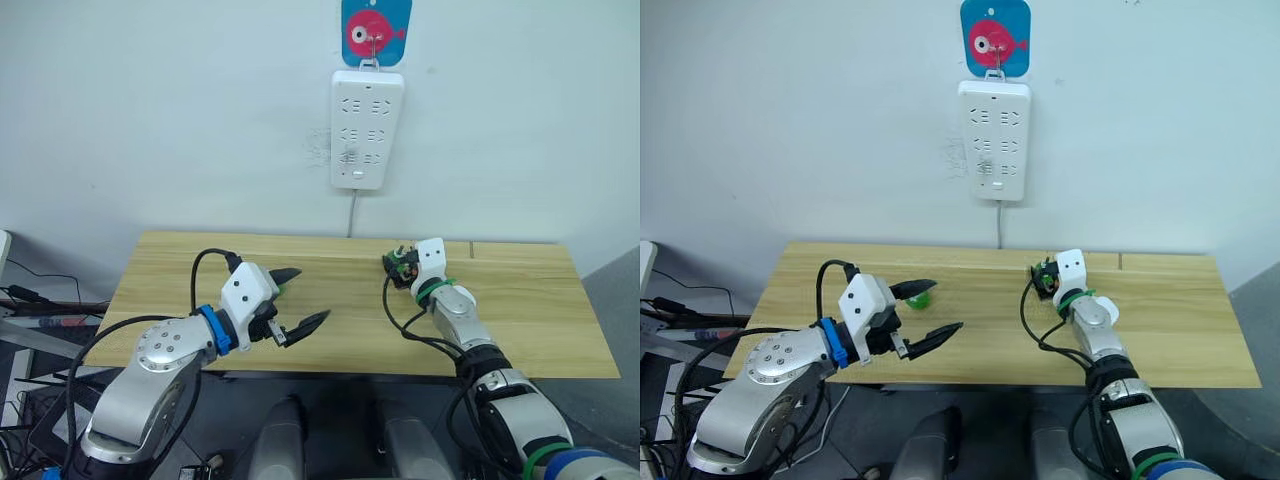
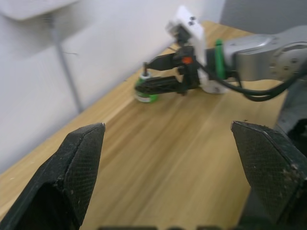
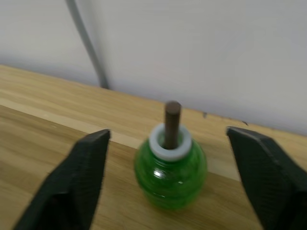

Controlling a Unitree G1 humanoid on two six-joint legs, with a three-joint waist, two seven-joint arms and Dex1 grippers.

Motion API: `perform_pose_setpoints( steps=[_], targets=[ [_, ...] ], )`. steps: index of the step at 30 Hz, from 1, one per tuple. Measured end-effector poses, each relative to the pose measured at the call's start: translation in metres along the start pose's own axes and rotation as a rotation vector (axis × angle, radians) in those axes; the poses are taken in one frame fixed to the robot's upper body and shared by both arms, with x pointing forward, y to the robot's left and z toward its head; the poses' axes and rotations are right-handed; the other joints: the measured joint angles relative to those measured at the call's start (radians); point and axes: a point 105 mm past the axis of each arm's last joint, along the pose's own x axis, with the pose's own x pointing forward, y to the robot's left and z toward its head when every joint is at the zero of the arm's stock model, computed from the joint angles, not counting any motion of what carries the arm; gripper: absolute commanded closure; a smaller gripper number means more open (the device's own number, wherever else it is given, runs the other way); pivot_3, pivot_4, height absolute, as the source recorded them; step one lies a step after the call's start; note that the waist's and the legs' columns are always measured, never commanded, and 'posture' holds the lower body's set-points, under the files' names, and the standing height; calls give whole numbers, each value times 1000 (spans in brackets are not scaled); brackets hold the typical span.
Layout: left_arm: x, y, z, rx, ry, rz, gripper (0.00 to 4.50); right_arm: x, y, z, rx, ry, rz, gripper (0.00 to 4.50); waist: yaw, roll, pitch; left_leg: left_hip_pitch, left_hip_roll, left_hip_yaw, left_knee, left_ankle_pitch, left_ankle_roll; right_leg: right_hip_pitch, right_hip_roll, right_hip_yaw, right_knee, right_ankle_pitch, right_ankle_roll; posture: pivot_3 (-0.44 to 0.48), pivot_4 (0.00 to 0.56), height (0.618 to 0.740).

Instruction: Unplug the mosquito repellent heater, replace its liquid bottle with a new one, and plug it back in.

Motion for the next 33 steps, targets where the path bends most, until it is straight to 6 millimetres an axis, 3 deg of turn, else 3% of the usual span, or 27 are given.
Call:
perform_pose_setpoints(
  steps=[5,9,15,19,26,33],
  targets=[
    [-10,27,-15,-62,8,187,0,-18,7,20,-61,-49,144,35,12,0,0,0,0,0,-1,0,0,0,-1,0,0,0,0,195,246,740],
    [-35,42,-33,-101,45,354,0,-46,22,42,-167,-60,319,35,19,1,0,0,1,-1,-4,0,0,-1,-3,-1,-1,-1,0,226,243,740],
    [-89,34,-78,-194,185,487,0,-96,62,73,-301,-19,637,35,32,0,0,0,2,-2,-5,0,0,0,-6,-2,-2,-5,2,228,236,740],
    [-108,26,-94,-213,227,500,0,-109,73,81,-365,11,719,35,49,0,0,1,2,-1,-4,0,0,0,-6,-1,-2,-9,-4,224,234,740],
    [-105,36,-108,-208,203,522,0,-113,79,78,-401,96,753,35,66,-2,4,0,2,5,-4,1,1,-2,-8,1,-3,-9,-4,167,308,740],
    [-67,42,-103,-169,146,425,0,-122,93,84,-371,136,744,35,62,-1,47,-4,3,2,-5,1,1,-5,-6,-2,-1,-7,2,80,410,740]
  ],
)
